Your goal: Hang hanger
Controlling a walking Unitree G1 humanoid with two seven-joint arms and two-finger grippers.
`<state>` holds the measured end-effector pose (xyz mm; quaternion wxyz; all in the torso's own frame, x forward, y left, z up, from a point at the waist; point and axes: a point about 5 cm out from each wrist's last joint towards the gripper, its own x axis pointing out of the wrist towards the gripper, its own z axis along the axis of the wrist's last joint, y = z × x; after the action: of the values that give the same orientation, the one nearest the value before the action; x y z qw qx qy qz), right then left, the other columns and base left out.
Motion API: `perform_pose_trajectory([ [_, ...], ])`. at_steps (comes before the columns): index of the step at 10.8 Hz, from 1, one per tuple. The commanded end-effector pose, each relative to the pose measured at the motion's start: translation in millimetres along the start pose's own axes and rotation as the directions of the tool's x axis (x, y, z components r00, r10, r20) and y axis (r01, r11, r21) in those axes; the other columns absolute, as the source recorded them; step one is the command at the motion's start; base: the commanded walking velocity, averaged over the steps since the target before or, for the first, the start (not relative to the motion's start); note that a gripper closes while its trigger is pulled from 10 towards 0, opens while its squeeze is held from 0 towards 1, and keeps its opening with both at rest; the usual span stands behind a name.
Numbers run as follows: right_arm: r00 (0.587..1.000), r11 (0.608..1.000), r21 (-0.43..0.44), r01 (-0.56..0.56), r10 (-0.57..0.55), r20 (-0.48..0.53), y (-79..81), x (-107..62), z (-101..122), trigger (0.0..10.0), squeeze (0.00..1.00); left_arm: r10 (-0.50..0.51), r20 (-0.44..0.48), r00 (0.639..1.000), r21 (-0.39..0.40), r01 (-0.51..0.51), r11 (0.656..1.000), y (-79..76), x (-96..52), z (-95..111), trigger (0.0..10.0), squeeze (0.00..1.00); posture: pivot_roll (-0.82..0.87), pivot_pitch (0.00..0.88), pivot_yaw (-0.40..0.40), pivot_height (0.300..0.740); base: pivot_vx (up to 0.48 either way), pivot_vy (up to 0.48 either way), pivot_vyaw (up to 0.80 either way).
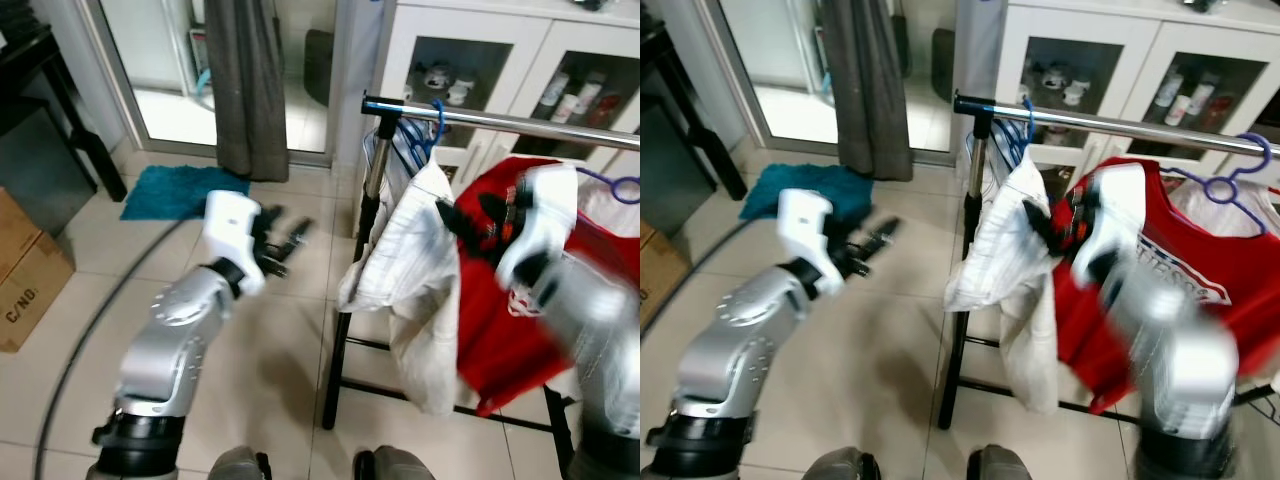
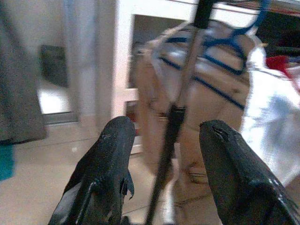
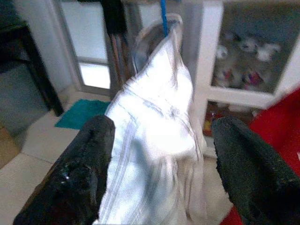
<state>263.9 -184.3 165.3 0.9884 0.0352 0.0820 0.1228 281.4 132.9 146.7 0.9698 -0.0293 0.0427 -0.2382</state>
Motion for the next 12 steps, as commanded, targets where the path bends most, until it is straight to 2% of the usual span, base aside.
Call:
perform_pose_trajectory([
  [1,0.999,0.999,-0.024,0.022,-0.021,0.039,1.4,-2.0,5.4,10.0,1.0,0.027,-0.001,1.0,0.017,-0.027,0.999,1.6,-2.3,0.8,10.0,0.0,-0.09,0.0,-0.01,0.74,0.0,0.0,0.0],
  [2,0.993,0.998,0.014,0.068,-0.069,0.091,6.0,-0.5,0.6,10.0,1.0,0.057,0.003,0.998,0.04,-0.057,0.998,2.2,1.7,2.2,10.0,0.0,-0.08,0.0,-0.007,0.74,0.0,-0.48,0.0],
  [3,0.993,0.997,0.0,0.075,-0.074,0.088,6.9,1.7,-1.4,10.0,1.0,0.055,-0.007,0.998,0.06,-0.054,0.997,2.0,1.6,1.3,10.0,0.0,-0.09,0.0,-0.004,0.74,0.0,-0.48,0.0],
  [5,0.977,0.993,-0.007,0.118,-0.115,0.177,3.1,4.4,2.5,10.0,1.0,0.048,-0.012,0.999,0.08,-0.047,0.996,1.1,1.0,1.5,10.0,0.0,-0.08,0.0,-0.006,0.74,0.0,-0.48,0.0],
  [6,0.963,0.992,0.026,0.123,-0.126,0.239,1.6,4.4,7.2,10.0,1.0,0.039,-0.012,0.999,0.091,-0.038,0.995,1.2,0.9,1.0,10.0,0.0,-0.08,0.0,-0.004,0.74,0.0,-0.48,0.0],
  [7,0.956,0.99,0.008,0.143,-0.14,0.257,-0.6,5.5,8.5,10.0,1.0,0.021,-0.018,1.0,0.11,-0.019,0.994,0.2,2.3,0.4,10.0,0.0,-0.08,0.0,0.0,0.74,0.0,-0.48,0.0],
  [10,0.97,0.998,-0.006,0.059,-0.055,0.236,3.1,10.8,9.2,10.0,1.0,0.007,-0.016,1.0,0.132,-0.005,0.991,-0.6,7.0,1.4,10.0,0.0,-0.09,0.0,0.008,0.74,0.0,-0.437,0.0],
  [12,0.978,0.999,-0.03,0.043,-0.035,0.205,2.1,12.4,6.7,10.0,1.0,0.001,-0.017,1.0,0.133,0.002,0.991,-0.8,7.4,0.8,10.0,0.0,-0.09,0.0,0.008,0.74,0.0,-0.412,0.0],
])
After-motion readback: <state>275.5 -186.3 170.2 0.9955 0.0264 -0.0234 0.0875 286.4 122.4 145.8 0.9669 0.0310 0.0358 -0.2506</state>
